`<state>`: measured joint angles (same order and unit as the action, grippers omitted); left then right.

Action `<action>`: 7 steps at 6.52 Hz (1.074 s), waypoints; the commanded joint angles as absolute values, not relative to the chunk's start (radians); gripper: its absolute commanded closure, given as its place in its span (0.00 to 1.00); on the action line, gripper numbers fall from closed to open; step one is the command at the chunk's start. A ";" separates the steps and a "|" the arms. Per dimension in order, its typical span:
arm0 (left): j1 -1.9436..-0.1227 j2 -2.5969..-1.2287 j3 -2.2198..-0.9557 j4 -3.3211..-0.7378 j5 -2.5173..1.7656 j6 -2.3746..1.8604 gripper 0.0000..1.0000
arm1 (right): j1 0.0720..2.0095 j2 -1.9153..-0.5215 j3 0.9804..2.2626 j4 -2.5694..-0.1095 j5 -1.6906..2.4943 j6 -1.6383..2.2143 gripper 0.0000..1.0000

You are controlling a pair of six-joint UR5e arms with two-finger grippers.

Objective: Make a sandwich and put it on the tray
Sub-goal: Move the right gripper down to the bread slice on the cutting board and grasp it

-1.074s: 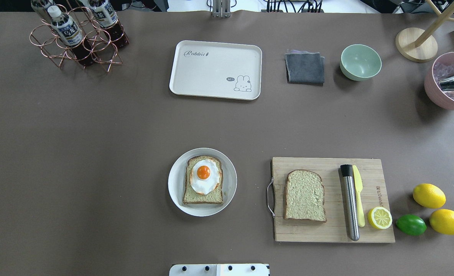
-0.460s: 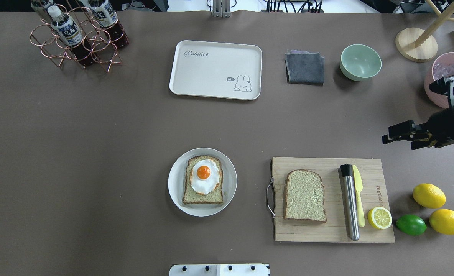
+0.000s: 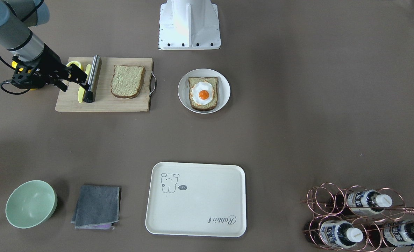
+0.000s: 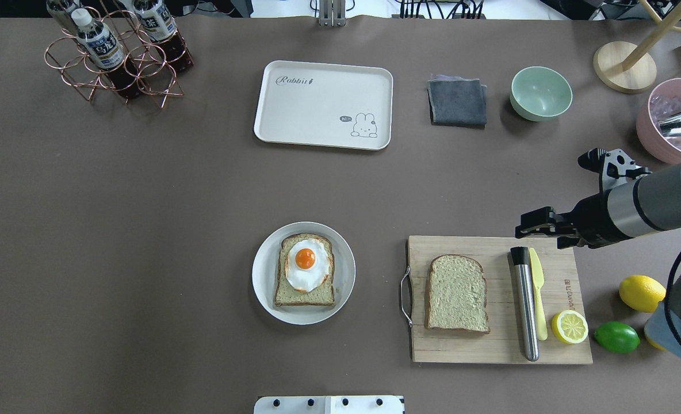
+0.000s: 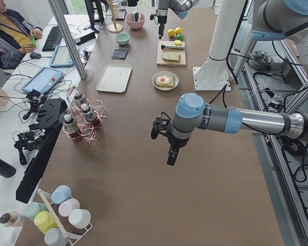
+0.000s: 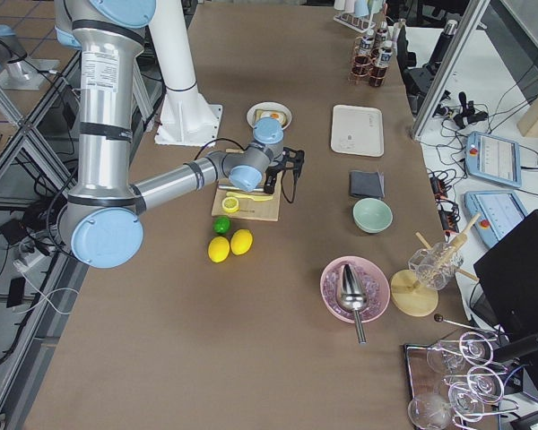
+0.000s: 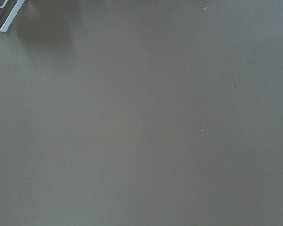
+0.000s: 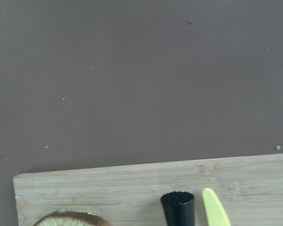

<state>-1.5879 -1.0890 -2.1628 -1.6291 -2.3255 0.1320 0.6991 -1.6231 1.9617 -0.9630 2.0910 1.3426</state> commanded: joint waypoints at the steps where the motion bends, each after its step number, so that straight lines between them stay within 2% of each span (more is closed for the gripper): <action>1: -1.589 -1.097 -2.158 -1.629 -2.326 0.130 0.02 | 0.602 -1.580 1.963 -0.963 2.028 1.432 0.20; 2: -1.588 -1.100 -2.151 -1.629 -2.326 0.130 0.02 | 0.559 -1.556 1.963 -0.966 1.998 1.454 0.27; 4: -1.588 -1.100 -2.146 -1.629 -2.326 0.132 0.02 | 0.479 -1.555 1.960 -0.972 1.899 1.457 0.30; 7: -1.589 -1.100 -2.143 -1.629 -2.326 0.132 0.02 | 0.457 -1.566 1.956 -0.973 1.894 1.457 0.35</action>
